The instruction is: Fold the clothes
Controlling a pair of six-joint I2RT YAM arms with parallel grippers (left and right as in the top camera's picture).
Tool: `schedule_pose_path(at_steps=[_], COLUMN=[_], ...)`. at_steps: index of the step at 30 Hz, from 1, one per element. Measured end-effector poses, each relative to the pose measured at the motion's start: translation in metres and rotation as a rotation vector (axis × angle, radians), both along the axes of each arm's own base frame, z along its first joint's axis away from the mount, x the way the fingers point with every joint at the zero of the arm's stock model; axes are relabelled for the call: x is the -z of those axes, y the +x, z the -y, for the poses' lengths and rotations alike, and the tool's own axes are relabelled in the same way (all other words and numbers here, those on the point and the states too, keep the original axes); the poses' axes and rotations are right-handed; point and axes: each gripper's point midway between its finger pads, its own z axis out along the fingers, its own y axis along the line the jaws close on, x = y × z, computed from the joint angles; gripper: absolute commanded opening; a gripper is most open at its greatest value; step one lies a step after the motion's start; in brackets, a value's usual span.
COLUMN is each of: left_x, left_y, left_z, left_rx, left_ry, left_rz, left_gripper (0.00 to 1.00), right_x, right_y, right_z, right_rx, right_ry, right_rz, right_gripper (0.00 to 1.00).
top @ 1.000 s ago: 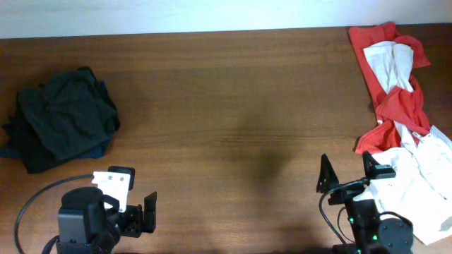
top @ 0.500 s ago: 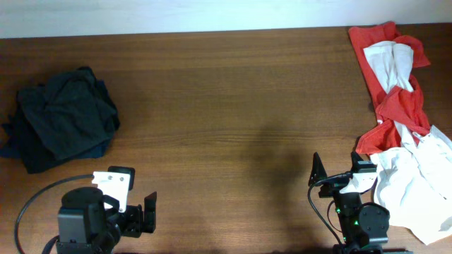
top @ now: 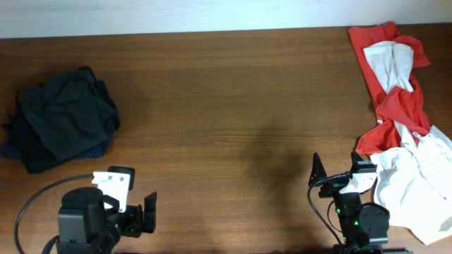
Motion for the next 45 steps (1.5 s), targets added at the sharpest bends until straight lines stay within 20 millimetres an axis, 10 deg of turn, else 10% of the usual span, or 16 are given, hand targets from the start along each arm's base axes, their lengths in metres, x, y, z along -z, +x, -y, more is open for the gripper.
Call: schedule_pose_path(at_steps=[22,27,35,45], left_x=[-0.003,-0.011,0.053,0.027], left_y=[0.001,0.016,0.048,0.080], left_z=[-0.002,-0.008,-0.010,-0.008], left_rx=[-0.008,-0.043,-0.066,-0.077], left_ry=[0.006,0.019,0.005,-0.040], left_rz=[0.023,0.213,0.472,0.888], left_gripper=[0.99,0.99,0.99,0.99], right_x=[0.000,0.000,0.000,0.000], right_y=[0.000,0.000,0.000,0.000], right_z=[0.000,0.000,0.000,0.000], right_rx=[0.000,-0.001,0.000,0.000], right_ry=[-0.004,-0.003,-0.003,-0.004], right_rz=[0.001,0.001,0.002,0.001], right_gripper=[0.99,0.99,0.99,0.99])
